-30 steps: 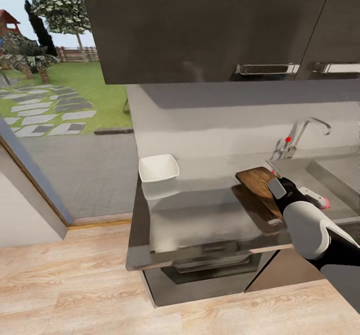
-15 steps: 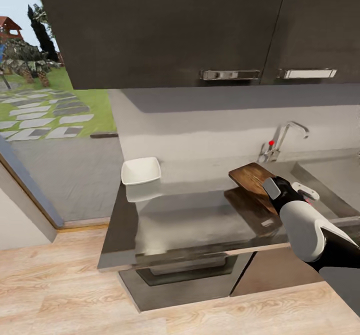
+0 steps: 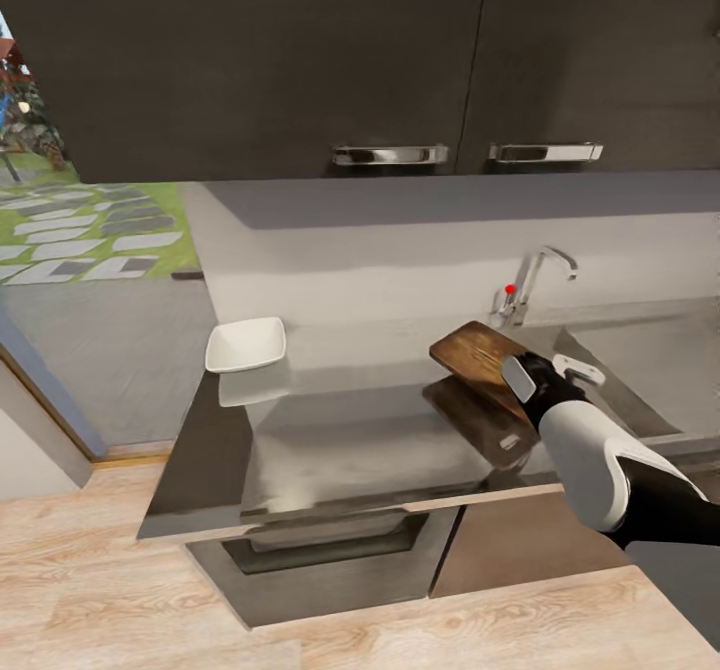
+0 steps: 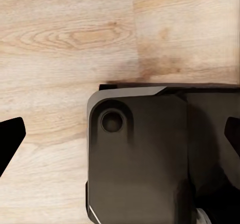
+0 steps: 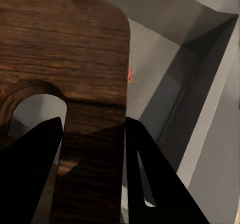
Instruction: In the kitchen, take the Vidalia onion out of the sink, dice it on the chopping board with the paring knife, put the diced onion into the bowl on the countertop, then place both the paring knife and the chopping board into the sink.
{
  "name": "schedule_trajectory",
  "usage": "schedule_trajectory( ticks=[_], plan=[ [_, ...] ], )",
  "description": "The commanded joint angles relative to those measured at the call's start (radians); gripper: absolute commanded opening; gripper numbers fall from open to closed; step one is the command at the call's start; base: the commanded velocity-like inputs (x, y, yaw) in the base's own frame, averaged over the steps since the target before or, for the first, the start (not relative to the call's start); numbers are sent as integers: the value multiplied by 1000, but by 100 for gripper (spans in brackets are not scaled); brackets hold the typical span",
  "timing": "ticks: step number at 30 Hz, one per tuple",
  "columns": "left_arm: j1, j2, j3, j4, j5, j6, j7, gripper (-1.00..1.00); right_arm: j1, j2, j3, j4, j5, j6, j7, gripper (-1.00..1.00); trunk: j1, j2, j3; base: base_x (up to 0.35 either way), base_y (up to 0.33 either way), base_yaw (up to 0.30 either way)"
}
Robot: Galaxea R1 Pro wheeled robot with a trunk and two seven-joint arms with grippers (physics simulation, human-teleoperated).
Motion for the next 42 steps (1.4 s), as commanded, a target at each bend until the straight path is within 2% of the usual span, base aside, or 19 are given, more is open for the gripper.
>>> schedule_trajectory(
  ticks=[1, 3, 8, 9, 11, 12, 16, 18, 20, 23, 26, 31, 37, 41, 42],
  plan=[
    [0, 0, 0, 0, 0, -3, 0, 100, -1, 0, 5, 0, 1, 9, -2, -100, 1, -2, -2, 0, -116, 0],
    [0, -2, -1, 0, -1, -3, -1, 100, -1, 2, 13, 11, 14, 9, 25, -100, 1, -2, -2, 0, -61, 0],
    [0, -4, -4, 0, -1, -3, -1, 100, -1, 14, 109, 18, 141, 18, 160, -100, 1, -2, -2, 0, -17, 0],
    [0, -5, -4, 0, -2, -3, -1, 100, -1, 18, 131, 19, 172, 34, 198, -100, 1, -2, -2, 0, -5, 0],
    [0, -5, -5, 0, -3, -3, -2, 100, -1, 22, 156, 18, 207, 96, 281, -100, 1, -2, -2, 0, -3, 0],
    [0, -4, -5, 0, -4, -3, -2, 100, -1, 23, 159, 18, 212, 114, 305, -100, 1, -2, -2, 0, -2, 0],
    [-1, -5, -3, -1, -5, -3, -3, 100, -1, 25, 180, 8, 234, 223, 529, -100, 1, -2, -2, 0, 0, 0],
    [-1, -6, -3, -2, -5, -3, -4, 100, -1, 25, 217, 5, 245, 256, 607, -100, 1, -2, -2, 0, 0, 0],
    [-1, -7, -3, -3, -5, -3, -4, 100, -1, 24, 274, 2, 253, 286, 643, -100, 1, -2, -2, 0, 0, 0],
    [0, -7, -3, -4, -5, -3, -6, 100, -1, 25, 330, -2, 257, 312, 679, -100, 1, -2, -2, 0, 0, 0],
    [-1, -7, -3, -3, -5, -4, -6, 100, -1, 24, 352, -19, 259, 338, 745, -100, 1, -2, -2, 0, 0, 0],
    [-1, -6, -3, -3, -5, -4, -7, 100, -1, 22, 363, -73, 262, 402, 851, -100, 1, -2, -2, 0, 0, 0],
    [-1, -7, -3, -3, -5, -3, -7, 100, -1, 19, 374, -126, 263, 446, 910, -100, 1, -2, -2, 0, 0, 0],
    [-1, -7, -3, -3, -5, -3, -7, 100, -1, 14, 444, -133, 270, 453, 1025, -100, 1, -2, -2, 0, 0, 0],
    [-1, -7, -3, -4, -5, -3, -7, 100, -1, 14, 451, -133, 271, 453, 1032, -100, 1, -2, -2, 0, 0, 0]
  ],
)
